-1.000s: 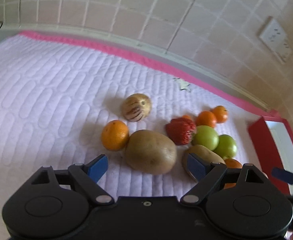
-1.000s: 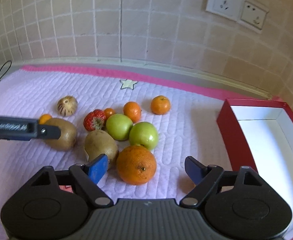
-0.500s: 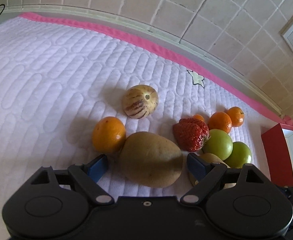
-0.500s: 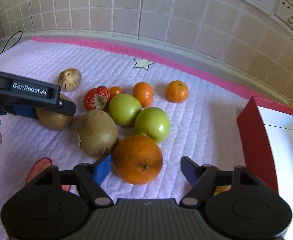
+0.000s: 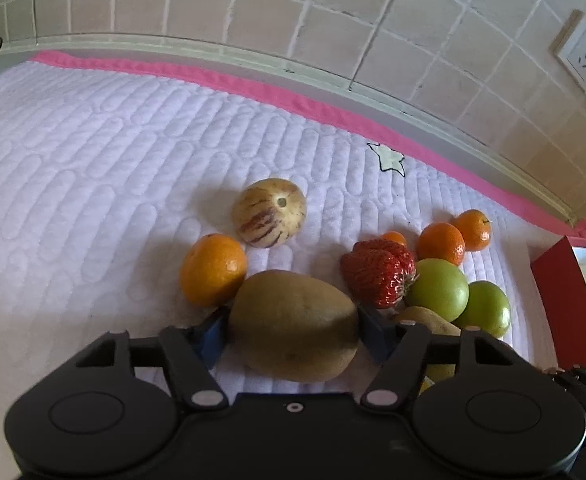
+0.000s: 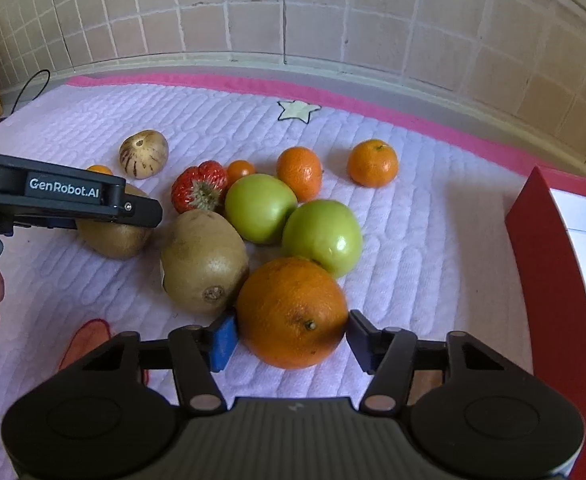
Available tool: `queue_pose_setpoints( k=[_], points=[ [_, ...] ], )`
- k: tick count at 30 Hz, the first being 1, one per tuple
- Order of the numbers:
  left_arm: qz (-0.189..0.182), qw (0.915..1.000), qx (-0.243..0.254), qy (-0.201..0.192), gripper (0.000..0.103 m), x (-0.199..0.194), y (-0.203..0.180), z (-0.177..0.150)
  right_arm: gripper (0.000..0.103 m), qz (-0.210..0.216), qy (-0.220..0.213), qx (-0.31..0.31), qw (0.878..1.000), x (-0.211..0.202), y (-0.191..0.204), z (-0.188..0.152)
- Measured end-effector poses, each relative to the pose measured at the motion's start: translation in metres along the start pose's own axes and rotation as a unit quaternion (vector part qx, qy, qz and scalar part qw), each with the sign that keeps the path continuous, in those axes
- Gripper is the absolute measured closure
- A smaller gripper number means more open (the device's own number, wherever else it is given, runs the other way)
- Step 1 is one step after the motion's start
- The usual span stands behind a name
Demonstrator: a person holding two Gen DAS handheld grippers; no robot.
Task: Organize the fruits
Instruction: 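Grasp the kiwi with the left tool while the right tool grasps the large orange, then carry kiwi and orange into the red box and open both tools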
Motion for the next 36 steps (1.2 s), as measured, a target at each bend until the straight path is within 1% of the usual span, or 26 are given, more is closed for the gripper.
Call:
queue_pose_setpoints(
  k=[4, 7, 12, 16, 19, 21, 23, 26, 28, 29, 31, 32, 33, 36],
  points=[
    [-0.006, 0.9999, 0.004, -0.011, 0.024, -0.006, 0.000, -0.002, 0.045, 0.002, -0.010, 0.006, 1.000, -0.005, -0.001, -0.001],
    [-0.003, 0.9988, 0.026, -0.041, 0.024, -0.021, -0.002, -0.004, 0.045, -0.006, -0.025, 0.015, 1.000, -0.014, -0.002, -0.002],
    [-0.029, 0.9958, 0.048, -0.073, 0.024, -0.053, -0.013, -0.003, 0.045, -0.013, -0.054, 0.045, 0.997, -0.040, -0.012, 0.001],
    [-0.049, 0.9895, 0.080, -0.110, 0.024, -0.082, -0.034, 0.011, 0.045, -0.023, -0.092, 0.060, 0.994, -0.073, -0.023, 0.013],
    [-0.075, 0.9796, 0.118, -0.144, 0.024, -0.107, -0.062, 0.030, 0.045, -0.042, -0.119, 0.061, 0.990, -0.106, -0.033, 0.024],
    [-0.099, 0.9678, 0.159, -0.168, 0.024, -0.123, -0.092, 0.045, 0.045, -0.058, -0.138, 0.072, 0.986, -0.129, -0.045, 0.031],
    [-0.127, 0.9551, 0.192, -0.186, 0.024, -0.137, -0.122, 0.056, 0.045, -0.084, -0.158, 0.083, 0.980, -0.154, -0.062, 0.034],
    [-0.183, 0.9363, 0.222, -0.202, 0.024, -0.154, -0.173, 0.070, 0.045, -0.135, -0.182, 0.108, 0.968, -0.190, -0.092, 0.031],
    [-0.214, 0.9210, 0.247, -0.212, 0.024, -0.161, -0.207, 0.074, 0.045, -0.160, -0.193, 0.135, 0.959, -0.207, -0.113, 0.026],
    [-0.229, 0.9123, 0.263, -0.215, 0.024, -0.162, -0.227, 0.073, 0.045, -0.168, -0.194, 0.151, 0.955, -0.213, -0.124, 0.023],
    [-0.254, 0.8996, 0.289, -0.206, 0.023, -0.153, -0.257, 0.068, 0.045, -0.187, -0.190, 0.183, 0.946, -0.221, -0.145, 0.011],
    [-0.267, 0.8976, 0.296, -0.189, 0.023, -0.143, -0.272, 0.065, 0.045, -0.195, -0.186, 0.202, 0.942, -0.221, -0.156, 0.004],
    [-0.271, 0.8998, 0.298, -0.168, 0.023, -0.128, -0.285, 0.060, 0.045, -0.203, -0.178, 0.220, 0.938, -0.218, -0.166, -0.004],
    [-0.257, 0.9047, 0.311, -0.138, 0.023, -0.086, -0.312, 0.039, 0.045, -0.210, -0.142, 0.265, 0.930, -0.199, -0.188, -0.032]
  ],
)
Point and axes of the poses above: each gripper's, at about its wrist camera, not at the fingertips, and x roughly the way its jaws point, y to its left, z to its top, the point moved 9 cm from there along x, roughly the way its jaws point, and after that the axes turned 8 degrees about z, right-handed, at the moved point
